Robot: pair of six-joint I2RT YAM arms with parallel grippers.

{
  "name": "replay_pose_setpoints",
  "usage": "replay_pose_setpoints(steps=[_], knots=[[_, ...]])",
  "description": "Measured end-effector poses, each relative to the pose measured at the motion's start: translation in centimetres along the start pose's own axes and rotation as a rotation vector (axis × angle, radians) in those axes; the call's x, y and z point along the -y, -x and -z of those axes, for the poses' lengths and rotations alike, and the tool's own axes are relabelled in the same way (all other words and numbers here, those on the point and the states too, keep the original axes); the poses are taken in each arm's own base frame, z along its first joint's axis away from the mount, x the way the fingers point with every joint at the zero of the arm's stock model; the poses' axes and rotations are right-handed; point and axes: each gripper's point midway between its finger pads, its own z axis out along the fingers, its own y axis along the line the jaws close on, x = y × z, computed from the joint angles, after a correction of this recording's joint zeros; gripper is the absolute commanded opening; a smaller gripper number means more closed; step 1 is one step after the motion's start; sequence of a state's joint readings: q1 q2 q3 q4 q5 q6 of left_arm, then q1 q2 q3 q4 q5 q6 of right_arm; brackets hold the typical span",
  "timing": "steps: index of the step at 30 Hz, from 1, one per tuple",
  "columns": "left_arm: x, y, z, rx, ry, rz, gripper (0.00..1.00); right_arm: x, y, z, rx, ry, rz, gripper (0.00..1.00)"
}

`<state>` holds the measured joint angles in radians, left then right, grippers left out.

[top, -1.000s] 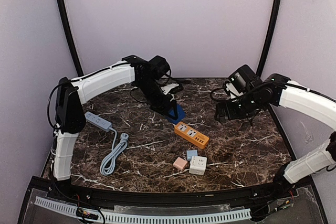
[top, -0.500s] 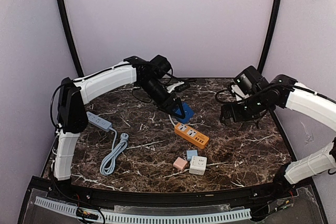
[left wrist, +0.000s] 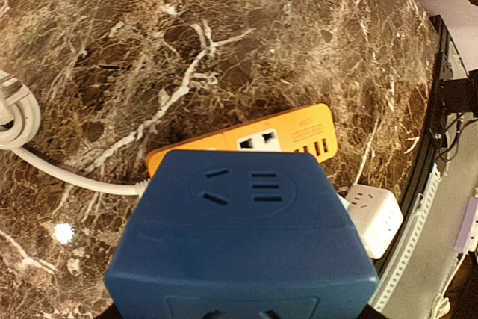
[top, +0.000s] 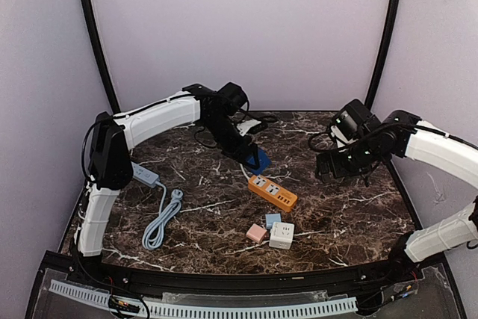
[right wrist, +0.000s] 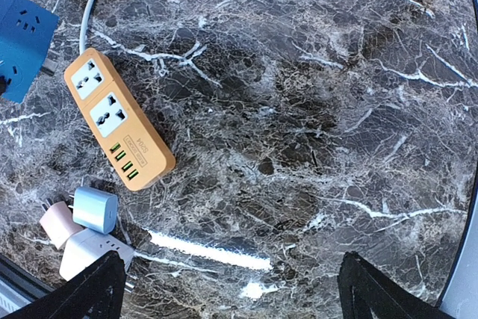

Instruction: Insert the plug

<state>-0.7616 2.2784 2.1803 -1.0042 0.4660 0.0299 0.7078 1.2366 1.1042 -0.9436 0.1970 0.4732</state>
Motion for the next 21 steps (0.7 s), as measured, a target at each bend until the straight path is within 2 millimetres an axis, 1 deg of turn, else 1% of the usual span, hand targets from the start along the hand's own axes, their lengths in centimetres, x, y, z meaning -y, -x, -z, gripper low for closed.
replay_pose_setpoints(steps=[2, 6, 9, 15, 21], knots=[[-0.7, 0.1, -0.1, 0.001, 0.037, 0.003, 0.01, 0.1, 0.0, 0.0, 0.002, -0.003, 0.0, 0.99], [-1.4, 0.4, -0.6, -0.001, 0.077, 0.006, 0.01, 0.1, 0.1, 0.0, 0.004, -0.005, 0.0, 0.99], [-1.5, 0.4, -1.3, -0.01, 0.093, 0.004, 0.01, 0.1, 0.1, 0.0, 0.004, -0.005, 0.0, 0.99], [-1.7, -0.4, -2.7, -0.047, 0.128, 0.012, 0.01, 0.1, 0.0, 0.0, 0.004, -0.005, -0.001, 0.99], [-2.0, -0.9, -3.4, -0.07, 0.169, 0.031, 0.01, 0.2, -0.1, -0.1, 0.002, -0.011, -0.003, 0.99]])
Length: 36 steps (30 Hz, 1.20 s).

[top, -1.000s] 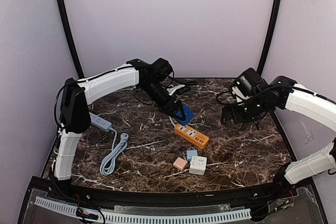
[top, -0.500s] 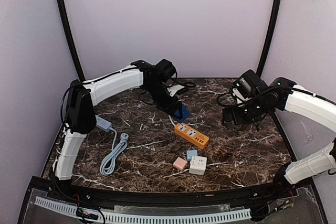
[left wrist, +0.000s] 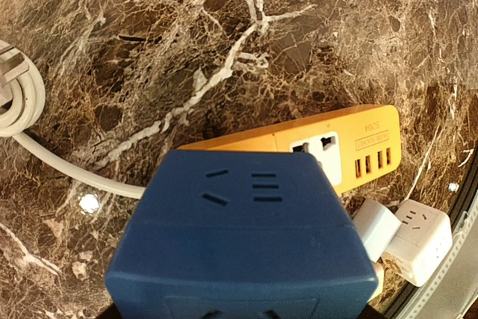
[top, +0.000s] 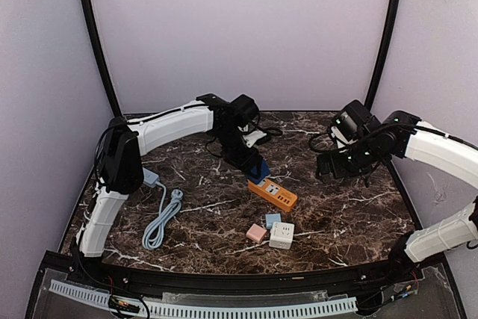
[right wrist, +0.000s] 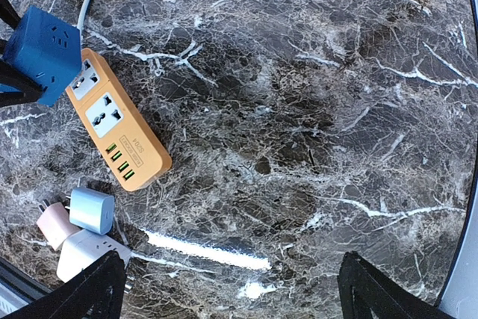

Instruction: Insert the plug

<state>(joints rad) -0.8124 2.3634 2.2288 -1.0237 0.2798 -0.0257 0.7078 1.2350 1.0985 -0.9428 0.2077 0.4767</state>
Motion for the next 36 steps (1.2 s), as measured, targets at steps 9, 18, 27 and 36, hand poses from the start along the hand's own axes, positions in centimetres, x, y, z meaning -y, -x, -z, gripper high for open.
replay_pose_setpoints(steps=[9, 18, 27, 36], knots=[[-0.6, -0.1, -0.3, -0.008, 0.039, 0.011, 0.01, 0.1, -0.1, 0.0, 0.001, -0.003, -0.004, 0.99], [-0.1, -0.1, -0.6, -0.013, 0.04, 0.007, 0.01, 0.2, -0.1, 0.0, 0.003, -0.01, -0.004, 0.99], [0.4, -0.4, -1.2, -0.027, 0.058, 0.01, 0.01, 0.4, -0.1, 0.2, 0.012, -0.014, -0.006, 0.99], [0.0, -0.5, -1.0, -0.037, 0.117, 0.018, 0.01, 0.5, -0.1, 0.2, 0.015, -0.014, -0.009, 0.99]])
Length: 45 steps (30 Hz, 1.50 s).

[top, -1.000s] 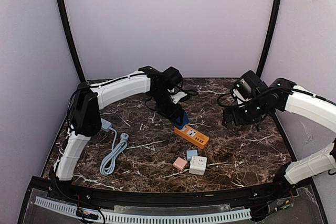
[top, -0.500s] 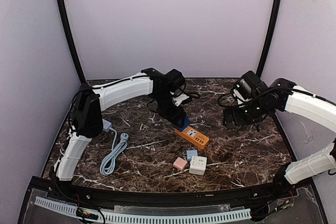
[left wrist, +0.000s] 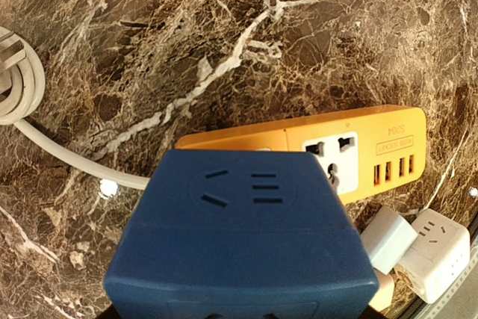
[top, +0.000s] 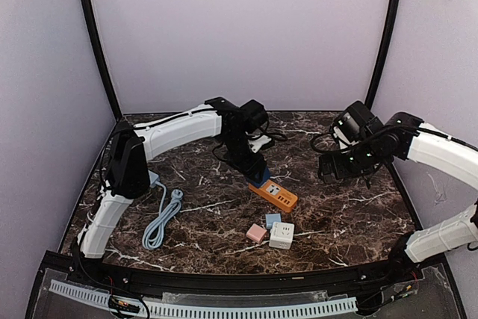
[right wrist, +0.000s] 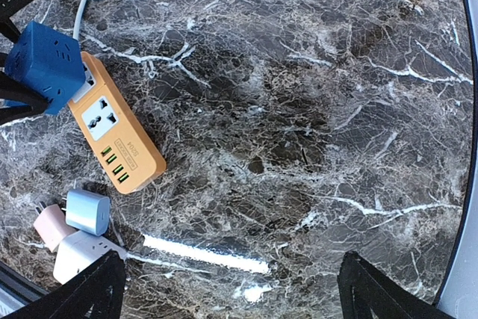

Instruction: Insert the plug

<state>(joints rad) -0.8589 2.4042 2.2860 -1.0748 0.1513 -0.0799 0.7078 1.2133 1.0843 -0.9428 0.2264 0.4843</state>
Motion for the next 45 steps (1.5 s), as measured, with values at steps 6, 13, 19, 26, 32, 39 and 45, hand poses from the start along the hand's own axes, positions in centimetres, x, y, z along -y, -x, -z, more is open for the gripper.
replay_pose_setpoints(steps=[6, 13, 19, 26, 32, 39, 45], knots=[[0.4, -0.2, -0.1, -0.011, 0.028, -0.006, 0.01, 0.1, -0.4, -0.3, -0.01, -0.005, 0.003, 0.99], [0.8, 0.4, -0.4, -0.004, 0.041, -0.007, 0.01, 0.1, -0.4, -0.3, -0.011, -0.004, 0.003, 0.99], [1.0, 0.6, -0.8, -0.005, 0.057, 0.012, 0.01, 0.1, -0.5, -0.4, -0.014, -0.005, 0.004, 0.99], [1.3, 0.0, -0.9, -0.026, 0.103, -0.015, 0.01, 0.1, -0.6, -0.5, -0.014, -0.005, 0.004, 0.99], [1.0, -1.3, -0.7, -0.066, 0.122, -0.045, 0.01, 0.1, -0.6, -0.5, -0.015, -0.006, 0.005, 0.99], [0.6, -4.1, -0.2, -0.15, 0.141, -0.041, 0.01, 0.0, -0.6, -0.7, -0.022, 0.0, 0.011, 0.99], [0.4, -5.6, 0.0, -0.2, 0.148, -0.04, 0.01, -0.4, -0.7, -1.3, -0.035, 0.007, 0.018, 0.99]])
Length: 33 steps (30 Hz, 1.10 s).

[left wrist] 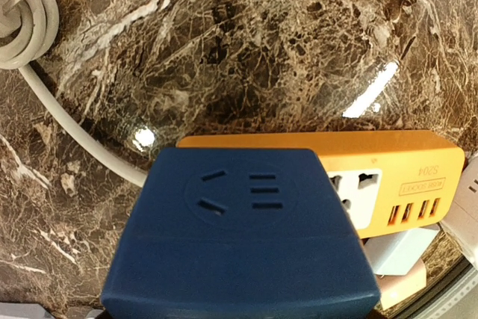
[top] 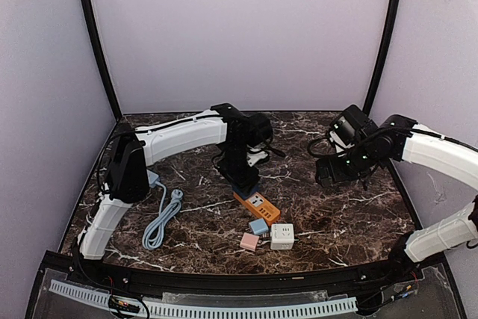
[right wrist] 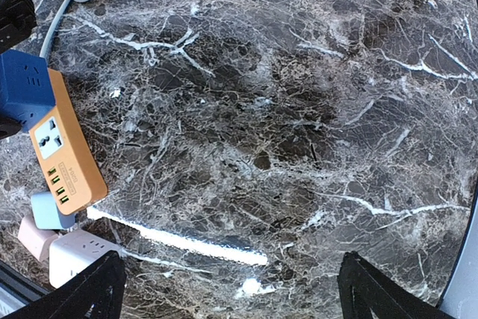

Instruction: Insert the plug

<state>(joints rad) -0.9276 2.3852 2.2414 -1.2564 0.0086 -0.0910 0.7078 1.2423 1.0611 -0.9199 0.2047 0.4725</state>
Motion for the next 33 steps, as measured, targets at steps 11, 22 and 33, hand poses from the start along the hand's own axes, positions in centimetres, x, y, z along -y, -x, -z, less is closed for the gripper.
replay_pose_setpoints(steps=[11, 22, 33], knots=[[-0.01, -0.32, -0.13, 0.004, -0.002, 0.001, 0.01, -0.03, -0.09, -0.06, -0.004, 0.001, 0.005, 0.99], [0.02, -0.3, -0.2, 0.006, -0.003, 0.001, 0.01, -0.22, -0.43, -0.8, -0.034, -0.001, 0.014, 0.99], [-0.4, -0.28, -0.19, 0.003, -0.035, 0.01, 0.01, -0.34, -0.55, -0.96, -0.043, 0.003, 0.012, 0.98]])
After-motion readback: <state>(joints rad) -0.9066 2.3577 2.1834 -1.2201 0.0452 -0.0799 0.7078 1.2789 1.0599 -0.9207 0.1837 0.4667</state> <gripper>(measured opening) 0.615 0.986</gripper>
